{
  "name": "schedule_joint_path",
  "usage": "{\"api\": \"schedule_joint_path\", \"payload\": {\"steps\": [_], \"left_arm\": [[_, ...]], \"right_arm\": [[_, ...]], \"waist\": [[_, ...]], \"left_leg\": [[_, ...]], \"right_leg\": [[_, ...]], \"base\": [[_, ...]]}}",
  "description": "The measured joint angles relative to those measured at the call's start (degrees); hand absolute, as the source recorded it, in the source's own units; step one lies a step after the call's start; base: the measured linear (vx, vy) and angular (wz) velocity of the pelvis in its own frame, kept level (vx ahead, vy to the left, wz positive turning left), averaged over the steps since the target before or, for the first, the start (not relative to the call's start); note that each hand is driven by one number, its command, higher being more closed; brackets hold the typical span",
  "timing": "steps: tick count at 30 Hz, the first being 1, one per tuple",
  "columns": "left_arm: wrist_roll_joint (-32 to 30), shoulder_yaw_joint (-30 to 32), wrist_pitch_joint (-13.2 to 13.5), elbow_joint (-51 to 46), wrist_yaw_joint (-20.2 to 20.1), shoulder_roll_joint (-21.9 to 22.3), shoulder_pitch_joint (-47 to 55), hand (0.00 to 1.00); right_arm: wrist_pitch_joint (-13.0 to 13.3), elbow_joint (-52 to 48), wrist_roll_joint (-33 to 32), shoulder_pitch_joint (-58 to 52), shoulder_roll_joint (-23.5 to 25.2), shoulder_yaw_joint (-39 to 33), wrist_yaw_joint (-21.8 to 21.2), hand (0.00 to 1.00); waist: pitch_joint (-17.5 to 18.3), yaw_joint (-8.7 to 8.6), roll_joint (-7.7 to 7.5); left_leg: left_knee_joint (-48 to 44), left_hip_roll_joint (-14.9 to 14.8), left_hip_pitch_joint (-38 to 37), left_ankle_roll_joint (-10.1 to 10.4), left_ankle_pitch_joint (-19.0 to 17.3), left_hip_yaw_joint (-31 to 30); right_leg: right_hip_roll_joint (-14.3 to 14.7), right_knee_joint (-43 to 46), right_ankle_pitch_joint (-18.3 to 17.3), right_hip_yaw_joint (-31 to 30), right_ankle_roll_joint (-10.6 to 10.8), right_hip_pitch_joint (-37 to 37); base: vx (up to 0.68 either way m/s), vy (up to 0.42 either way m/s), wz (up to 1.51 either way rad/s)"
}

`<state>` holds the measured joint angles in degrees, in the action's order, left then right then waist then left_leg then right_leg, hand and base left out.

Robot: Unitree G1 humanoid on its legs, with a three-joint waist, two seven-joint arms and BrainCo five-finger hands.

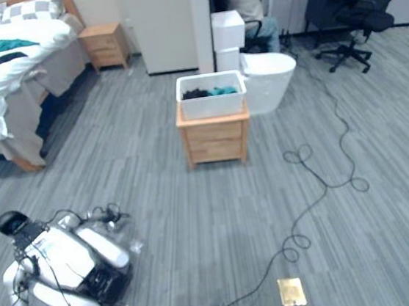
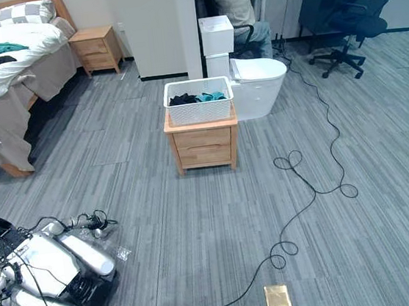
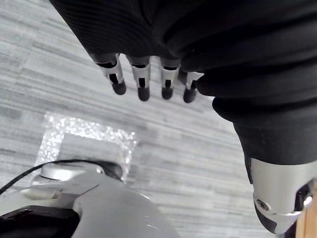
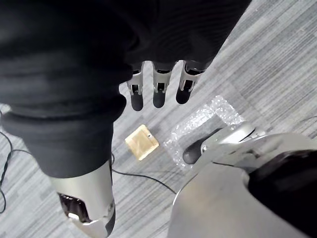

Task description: Pick up the laundry basket with both hands and put the clothes into the washing machine.

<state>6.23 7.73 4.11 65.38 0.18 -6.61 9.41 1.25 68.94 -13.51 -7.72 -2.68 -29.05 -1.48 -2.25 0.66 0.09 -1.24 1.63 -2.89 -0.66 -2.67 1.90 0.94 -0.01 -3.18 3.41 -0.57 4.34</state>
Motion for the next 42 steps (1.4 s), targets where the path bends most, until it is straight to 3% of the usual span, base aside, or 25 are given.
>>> {"api": "schedule_joint_path", "payload": {"steps": [7,39,42], "left_arm": [[-0.06,1.53,0.83,0.45,0.08,0.82,-2.84,0.00],[0.62,1.40,1.36,2.13,-0.14,1.15,-3.85,0.00],[0.94,1.36,1.34,2.13,-0.15,0.82,-4.15,0.00]], "right_arm": [[0.12,0.14,0.07,3.10,0.58,-0.95,-0.06,0.00],[0.15,0.53,0.16,4.58,1.61,-2.81,-1.23,0.00],[0.10,0.53,0.16,4.80,1.67,-4.51,-1.24,0.00]], "waist": [[-0.33,0.11,0.11],[-0.64,0.25,0.35],[-1.73,0.12,0.44]], "left_leg": [[1.54,0.06,-1.60,0.03,0.00,-0.12],[3.42,0.11,-2.37,0.00,-0.04,1.50],[2.54,0.48,-2.10,-1.05,-0.88,1.35]], "right_leg": [[-0.01,-1.67,0.02,0.85,1.00,1.79],[-0.05,-2.13,-0.13,-0.29,1.24,1.28],[-0.41,-1.36,-0.71,-0.21,2.02,1.05]], "base": [[0.05,-0.009,0.01],[-0.01,-0.002,-0.03],[0.01,0.012,0.02]]}}
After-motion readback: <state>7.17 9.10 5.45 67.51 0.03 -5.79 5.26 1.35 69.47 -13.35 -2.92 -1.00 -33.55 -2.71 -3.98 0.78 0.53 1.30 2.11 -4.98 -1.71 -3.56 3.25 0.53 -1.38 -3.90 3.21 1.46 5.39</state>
